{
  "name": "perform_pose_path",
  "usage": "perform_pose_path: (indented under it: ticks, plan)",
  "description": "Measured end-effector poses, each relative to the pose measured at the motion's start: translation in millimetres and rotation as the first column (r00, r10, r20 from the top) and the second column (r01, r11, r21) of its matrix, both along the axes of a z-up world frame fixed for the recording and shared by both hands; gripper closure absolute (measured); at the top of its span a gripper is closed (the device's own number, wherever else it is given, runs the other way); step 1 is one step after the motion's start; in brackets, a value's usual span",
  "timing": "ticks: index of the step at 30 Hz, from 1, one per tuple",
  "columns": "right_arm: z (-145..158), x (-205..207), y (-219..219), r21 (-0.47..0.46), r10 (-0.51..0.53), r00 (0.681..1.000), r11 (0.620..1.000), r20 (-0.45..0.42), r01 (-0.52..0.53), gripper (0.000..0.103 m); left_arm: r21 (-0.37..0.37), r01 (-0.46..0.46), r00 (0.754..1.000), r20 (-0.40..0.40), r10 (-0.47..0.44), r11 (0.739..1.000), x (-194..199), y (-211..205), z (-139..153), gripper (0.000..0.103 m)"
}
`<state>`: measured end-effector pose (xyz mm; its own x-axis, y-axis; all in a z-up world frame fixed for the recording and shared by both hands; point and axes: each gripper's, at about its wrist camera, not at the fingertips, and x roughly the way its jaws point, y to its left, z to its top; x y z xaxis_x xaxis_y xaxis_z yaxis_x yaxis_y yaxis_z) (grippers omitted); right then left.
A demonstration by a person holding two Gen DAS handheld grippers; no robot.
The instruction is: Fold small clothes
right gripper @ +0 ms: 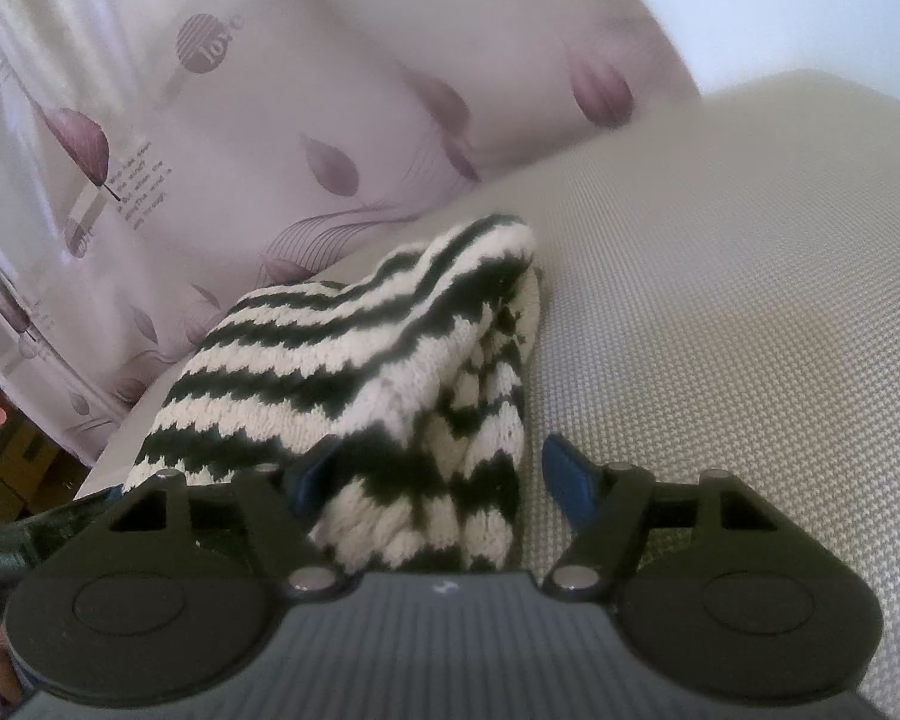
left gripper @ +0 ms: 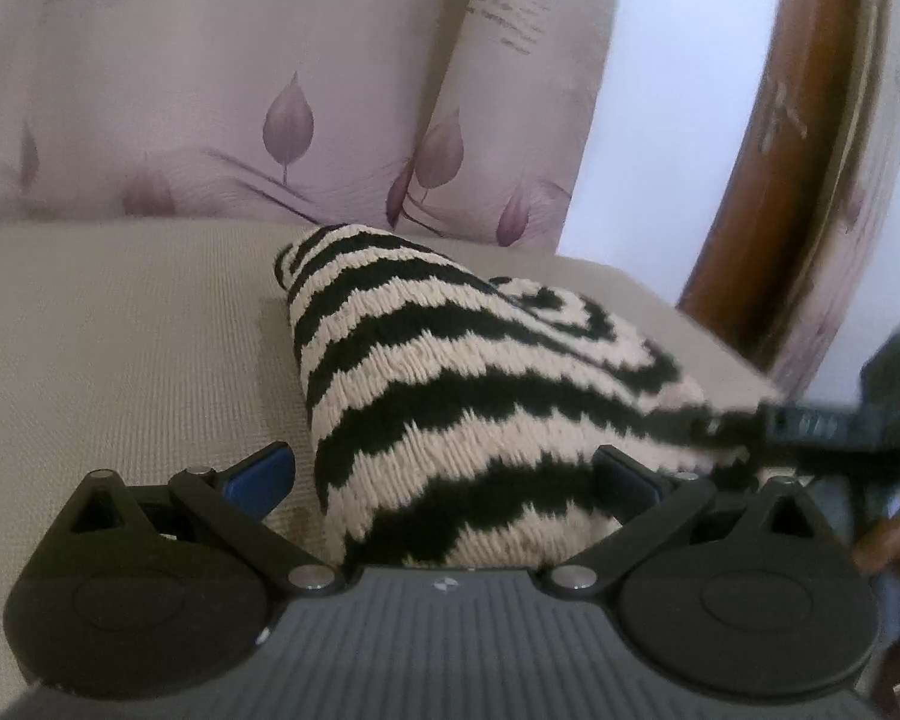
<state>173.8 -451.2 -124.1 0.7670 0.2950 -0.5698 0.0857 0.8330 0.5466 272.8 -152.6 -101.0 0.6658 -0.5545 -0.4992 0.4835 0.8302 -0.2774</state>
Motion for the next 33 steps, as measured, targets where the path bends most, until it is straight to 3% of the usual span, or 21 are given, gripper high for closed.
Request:
perform_pose_path:
  ticks: [3, 8, 11, 17, 25, 33]
  plan:
    - [-0.6, 0.4, -1.0, 0.005, 0.001, 1.000, 1.000, 0.000, -0.001, 0.031, -0.094, 0.025, 0.996, -0.085, -0.033, 0.995, 21.6, 10.3, 2.1, 0.000]
    - [-0.6, 0.3, -0.8, 0.007, 0.003, 1.000, 1.000, 0.002, -0.003, 0.030, -0.150, 0.047, 0.981, -0.178, -0.074, 0.987, 59.0, 12.7, -0.6, 0.000]
    - [-0.6, 0.0, -0.5, 0.007, 0.004, 1.000, 1.000, 0.004, -0.004, 0.030, -0.223, 0.067, 0.959, -0.254, -0.124, 0.972, 81.3, 15.1, -8.8, 0.000]
    - [-0.9, 0.1, -1.0, 0.015, 0.007, 1.000, 1.000, 0.005, -0.007, 0.030, -0.267, 0.101, 0.929, -0.319, -0.186, 0.958, 118.6, 7.1, -23.9, 0.000]
    - [-1.1, -0.2, -0.3, 0.015, 0.007, 1.000, 1.000, 0.007, -0.007, 0.029, -0.153, 0.211, 0.951, -0.195, -0.239, 0.965, 126.0, -9.7, -26.0, 0.010]
    - [-0.6, 1.2, -2.1, 0.031, 0.005, 1.000, 0.999, 0.003, -0.005, 0.027, -0.148, 0.210, 0.959, -0.160, -0.233, 0.966, 117.3, -7.0, -28.3, 0.010]
